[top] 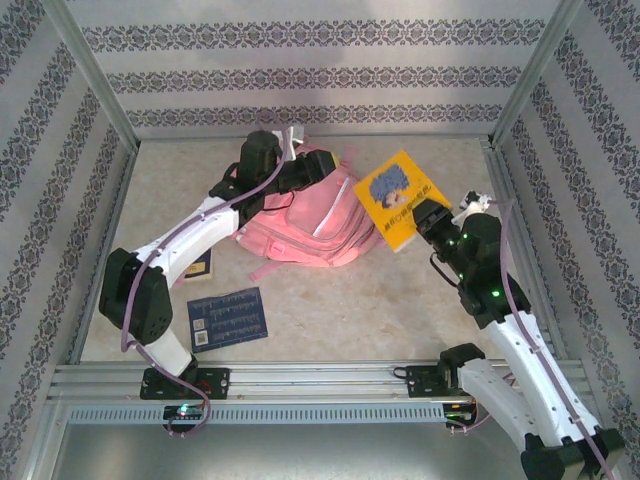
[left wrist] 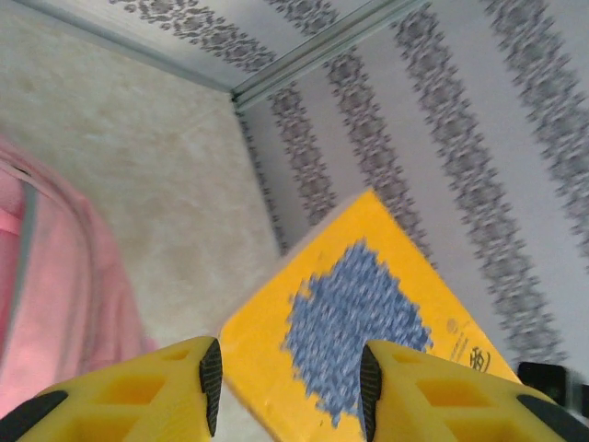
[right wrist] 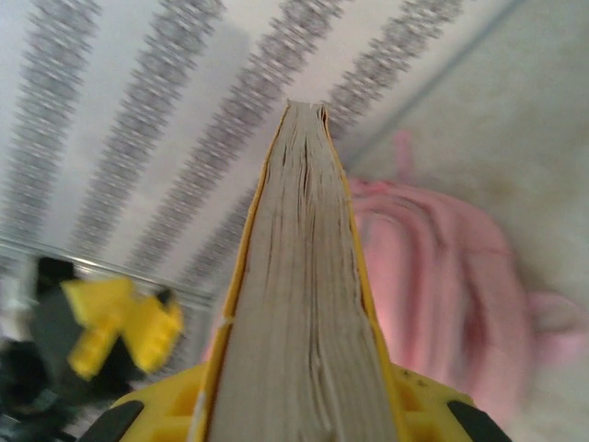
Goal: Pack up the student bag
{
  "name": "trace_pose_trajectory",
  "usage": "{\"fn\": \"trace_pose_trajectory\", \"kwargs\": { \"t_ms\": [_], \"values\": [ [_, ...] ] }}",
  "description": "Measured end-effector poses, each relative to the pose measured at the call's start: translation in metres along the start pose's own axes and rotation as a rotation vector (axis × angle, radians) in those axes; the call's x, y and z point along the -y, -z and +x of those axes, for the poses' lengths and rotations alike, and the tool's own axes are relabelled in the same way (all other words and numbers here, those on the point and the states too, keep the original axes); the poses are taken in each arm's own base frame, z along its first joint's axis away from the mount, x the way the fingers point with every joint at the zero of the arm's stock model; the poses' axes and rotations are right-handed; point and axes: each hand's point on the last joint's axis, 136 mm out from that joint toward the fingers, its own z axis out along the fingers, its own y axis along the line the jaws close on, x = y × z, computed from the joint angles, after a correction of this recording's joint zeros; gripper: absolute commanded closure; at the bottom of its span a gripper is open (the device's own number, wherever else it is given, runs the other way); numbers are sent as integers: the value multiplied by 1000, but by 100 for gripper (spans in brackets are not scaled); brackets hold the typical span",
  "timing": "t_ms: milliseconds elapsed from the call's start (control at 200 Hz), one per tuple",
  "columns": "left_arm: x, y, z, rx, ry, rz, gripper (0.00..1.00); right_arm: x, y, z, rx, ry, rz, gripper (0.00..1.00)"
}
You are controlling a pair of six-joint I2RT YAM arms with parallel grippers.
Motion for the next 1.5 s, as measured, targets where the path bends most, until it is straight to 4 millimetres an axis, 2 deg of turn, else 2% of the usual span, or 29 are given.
{"fn": "trace_pose_trajectory", "kwargs": {
  "t_ms": [115,250,395,485,595,1014,1499],
  "values": [
    [-18,-21,4,-66,-95,-90,55,34,7,19,-114,43,169,100],
    [-66,-58,33,-202,-130,-202,56,62,17,37,-229,57,299,100],
    [-120,-81,71,-335,-119,-316,56,72,33,42,-271,85,348,100],
    [-139,-84,80,-364,-123,-361,56,70,40,40,-275,91,350,100],
    [-145,-85,79,-364,-136,-382,56,67,43,40,-283,97,338,100],
    [-140,-90,88,-376,-169,-381,54,65,44,46,-323,73,313,100],
    [-154,-83,70,-343,-200,-419,53,73,41,55,-352,41,313,100]
  ]
}}
